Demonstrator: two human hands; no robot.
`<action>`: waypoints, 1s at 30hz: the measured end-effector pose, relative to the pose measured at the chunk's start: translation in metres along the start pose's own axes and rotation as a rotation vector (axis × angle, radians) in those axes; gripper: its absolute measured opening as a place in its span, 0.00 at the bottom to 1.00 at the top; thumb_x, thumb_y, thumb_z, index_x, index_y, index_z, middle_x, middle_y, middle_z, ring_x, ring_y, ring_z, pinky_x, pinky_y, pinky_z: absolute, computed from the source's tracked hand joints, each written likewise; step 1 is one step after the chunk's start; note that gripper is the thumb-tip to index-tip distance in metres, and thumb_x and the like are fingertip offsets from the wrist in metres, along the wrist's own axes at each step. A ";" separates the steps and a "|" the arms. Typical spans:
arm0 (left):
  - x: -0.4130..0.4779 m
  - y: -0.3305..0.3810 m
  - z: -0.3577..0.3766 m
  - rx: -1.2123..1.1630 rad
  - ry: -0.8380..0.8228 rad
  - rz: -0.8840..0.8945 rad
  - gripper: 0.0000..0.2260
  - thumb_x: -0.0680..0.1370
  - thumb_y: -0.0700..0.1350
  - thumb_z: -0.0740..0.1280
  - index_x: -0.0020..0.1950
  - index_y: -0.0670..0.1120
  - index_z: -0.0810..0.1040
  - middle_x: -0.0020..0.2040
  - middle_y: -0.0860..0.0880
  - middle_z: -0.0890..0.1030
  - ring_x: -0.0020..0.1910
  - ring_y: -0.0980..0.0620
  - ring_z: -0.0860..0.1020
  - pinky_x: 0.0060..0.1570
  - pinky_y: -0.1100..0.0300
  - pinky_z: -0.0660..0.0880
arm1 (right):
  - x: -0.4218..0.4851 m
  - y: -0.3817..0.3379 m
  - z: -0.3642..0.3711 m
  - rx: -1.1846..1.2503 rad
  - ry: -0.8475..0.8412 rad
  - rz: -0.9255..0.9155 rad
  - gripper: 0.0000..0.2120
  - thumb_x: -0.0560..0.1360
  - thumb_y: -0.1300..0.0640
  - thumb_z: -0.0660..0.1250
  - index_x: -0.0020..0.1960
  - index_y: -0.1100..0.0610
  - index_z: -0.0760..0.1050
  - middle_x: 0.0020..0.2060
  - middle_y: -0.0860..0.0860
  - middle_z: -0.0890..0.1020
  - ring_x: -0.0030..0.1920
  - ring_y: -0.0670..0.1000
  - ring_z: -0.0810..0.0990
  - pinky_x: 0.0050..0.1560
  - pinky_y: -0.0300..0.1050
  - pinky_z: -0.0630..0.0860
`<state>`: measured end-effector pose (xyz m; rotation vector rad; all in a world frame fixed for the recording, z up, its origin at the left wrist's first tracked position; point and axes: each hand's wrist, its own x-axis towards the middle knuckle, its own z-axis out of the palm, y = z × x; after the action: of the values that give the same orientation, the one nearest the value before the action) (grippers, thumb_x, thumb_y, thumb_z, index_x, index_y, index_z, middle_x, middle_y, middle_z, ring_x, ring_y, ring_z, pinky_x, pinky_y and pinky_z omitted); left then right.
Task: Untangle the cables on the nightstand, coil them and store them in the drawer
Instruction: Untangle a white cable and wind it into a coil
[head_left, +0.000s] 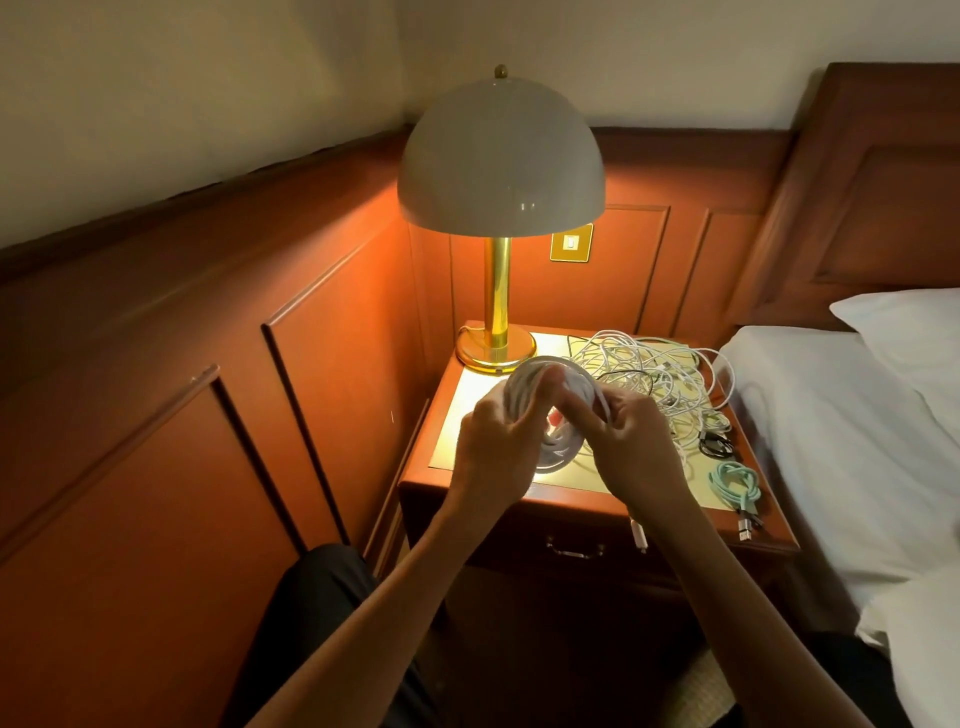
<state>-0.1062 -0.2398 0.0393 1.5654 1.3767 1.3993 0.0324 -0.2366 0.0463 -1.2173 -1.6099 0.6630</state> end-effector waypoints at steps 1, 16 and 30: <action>-0.001 -0.001 0.003 0.034 0.055 0.035 0.24 0.76 0.65 0.59 0.47 0.45 0.79 0.30 0.55 0.76 0.27 0.62 0.77 0.28 0.72 0.69 | -0.002 0.002 0.000 0.016 -0.014 0.009 0.19 0.78 0.42 0.67 0.40 0.57 0.81 0.30 0.53 0.82 0.29 0.52 0.79 0.34 0.52 0.74; 0.003 -0.003 0.003 0.052 -0.322 0.145 0.23 0.79 0.61 0.60 0.64 0.45 0.73 0.48 0.48 0.80 0.42 0.54 0.81 0.38 0.64 0.77 | -0.005 0.000 -0.034 -0.018 -0.206 -0.066 0.14 0.78 0.44 0.64 0.47 0.53 0.81 0.30 0.44 0.80 0.29 0.43 0.77 0.33 0.36 0.71; 0.007 0.007 -0.037 0.279 -0.792 0.264 0.16 0.84 0.56 0.58 0.57 0.44 0.76 0.43 0.49 0.79 0.38 0.51 0.78 0.40 0.48 0.77 | 0.009 0.033 -0.107 0.023 -0.324 -0.040 0.08 0.76 0.52 0.65 0.48 0.50 0.83 0.29 0.45 0.79 0.26 0.44 0.71 0.28 0.34 0.65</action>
<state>-0.1400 -0.2422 0.0569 2.2145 0.9107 0.5785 0.1436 -0.2306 0.0618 -1.0979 -1.8809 0.8853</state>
